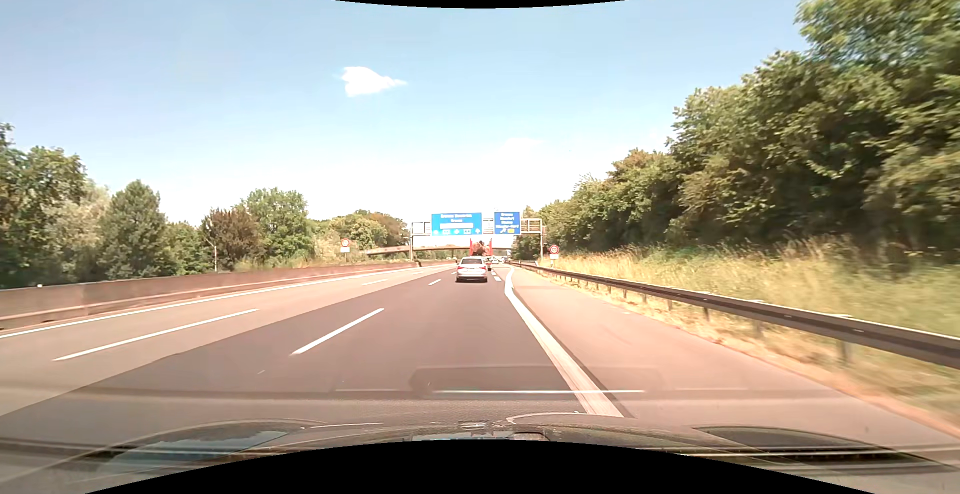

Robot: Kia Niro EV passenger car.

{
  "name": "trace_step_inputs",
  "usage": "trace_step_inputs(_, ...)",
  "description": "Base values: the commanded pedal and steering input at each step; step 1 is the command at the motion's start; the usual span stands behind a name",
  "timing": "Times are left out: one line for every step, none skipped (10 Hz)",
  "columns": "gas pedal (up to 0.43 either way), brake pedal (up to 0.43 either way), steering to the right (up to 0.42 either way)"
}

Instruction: Follow the waypoints while adhering to traffic rules and regulations

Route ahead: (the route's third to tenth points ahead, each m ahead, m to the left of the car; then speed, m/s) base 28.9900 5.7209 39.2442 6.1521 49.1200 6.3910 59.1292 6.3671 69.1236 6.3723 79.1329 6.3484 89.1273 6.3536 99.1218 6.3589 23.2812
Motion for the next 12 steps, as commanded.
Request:
trace_step_inputs(0.311, 0.0, 0.005)
trace_step_inputs(0.311, 0.0, 0.005)
trace_step_inputs(0.311, 0.0, 0.005)
trace_step_inputs(0.311, 0.0, 0.005)
trace_step_inputs(0.311, 0.0, 0.004)
trace_step_inputs(0.311, 0.0, 0.004)
trace_step_inputs(0.311, 0.0, 0.004)
trace_step_inputs(0.311, 0.0, 0.002)
trace_step_inputs(0.311, 0.0, 0.002)
trace_step_inputs(0.299, 0.0, 0.001)
trace_step_inputs(0.268, 0.0, 0.001)
trace_step_inputs(0.22, 0.0, 0.001)
